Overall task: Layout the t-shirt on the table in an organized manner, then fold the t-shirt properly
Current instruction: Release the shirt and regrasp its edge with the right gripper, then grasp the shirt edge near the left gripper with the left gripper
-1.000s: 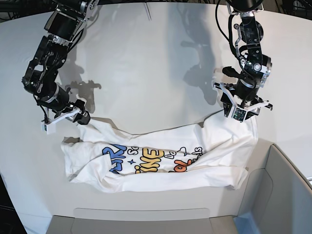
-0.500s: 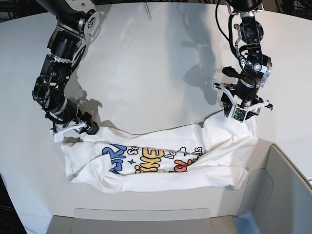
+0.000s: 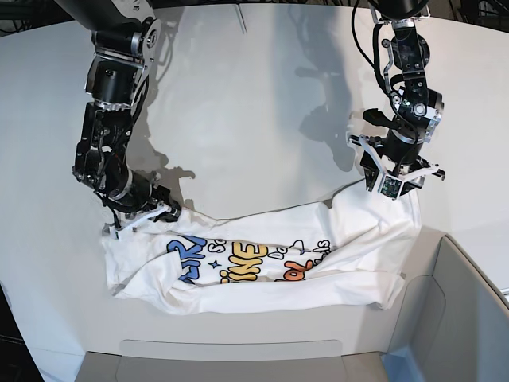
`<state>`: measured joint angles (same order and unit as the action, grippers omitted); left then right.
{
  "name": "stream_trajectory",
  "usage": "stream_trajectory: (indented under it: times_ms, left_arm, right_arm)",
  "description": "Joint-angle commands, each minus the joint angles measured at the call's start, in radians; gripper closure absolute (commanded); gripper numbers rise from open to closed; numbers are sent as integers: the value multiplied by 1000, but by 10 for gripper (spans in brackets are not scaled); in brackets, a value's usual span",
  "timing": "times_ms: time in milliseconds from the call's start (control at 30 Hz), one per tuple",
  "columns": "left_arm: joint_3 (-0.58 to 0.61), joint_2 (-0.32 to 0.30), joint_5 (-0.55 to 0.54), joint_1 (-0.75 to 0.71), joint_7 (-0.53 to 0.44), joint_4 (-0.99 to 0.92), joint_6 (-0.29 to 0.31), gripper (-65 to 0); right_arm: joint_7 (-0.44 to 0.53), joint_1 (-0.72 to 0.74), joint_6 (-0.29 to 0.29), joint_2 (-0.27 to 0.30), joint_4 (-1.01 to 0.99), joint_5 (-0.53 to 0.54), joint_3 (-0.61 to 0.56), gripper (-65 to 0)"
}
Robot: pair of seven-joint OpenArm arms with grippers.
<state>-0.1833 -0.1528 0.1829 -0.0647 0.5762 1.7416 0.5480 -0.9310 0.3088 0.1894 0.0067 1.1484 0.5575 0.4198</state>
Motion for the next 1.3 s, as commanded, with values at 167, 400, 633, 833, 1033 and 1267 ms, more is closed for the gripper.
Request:
stream_trajectory:
  times_ms: [167, 400, 633, 833, 1033, 1267]
  left_arm:
    - [-3, -8, -6, 13, -18, 19, -6, -292]
    - [-3, -6, -9, 12, -18, 19, -7, -292]
    - [-3, -6, -10, 12, -18, 19, -7, -292]
    - [-2, 8, -6, 10, -20, 19, -7, -292]
    - [-3, 8, -6, 10, -55, 21, -7, -291]
    - [-6, 0, -4, 13, -84, 19, -9, -232]
  right_arm:
    - [17, 7, 8, 17, 114, 19, -68, 0]
    - [23, -64, 8, 17, 361, 17, -117, 0]
    - [25, -144, 8, 17, 674, 16, -141, 0]
    - [128, -193, 9, 19, 781, -14, -134, 0]
    - [132, -224, 9, 19, 790, -32, -132, 0]
    - [132, -236, 9, 14, 787, -32, -134, 0]
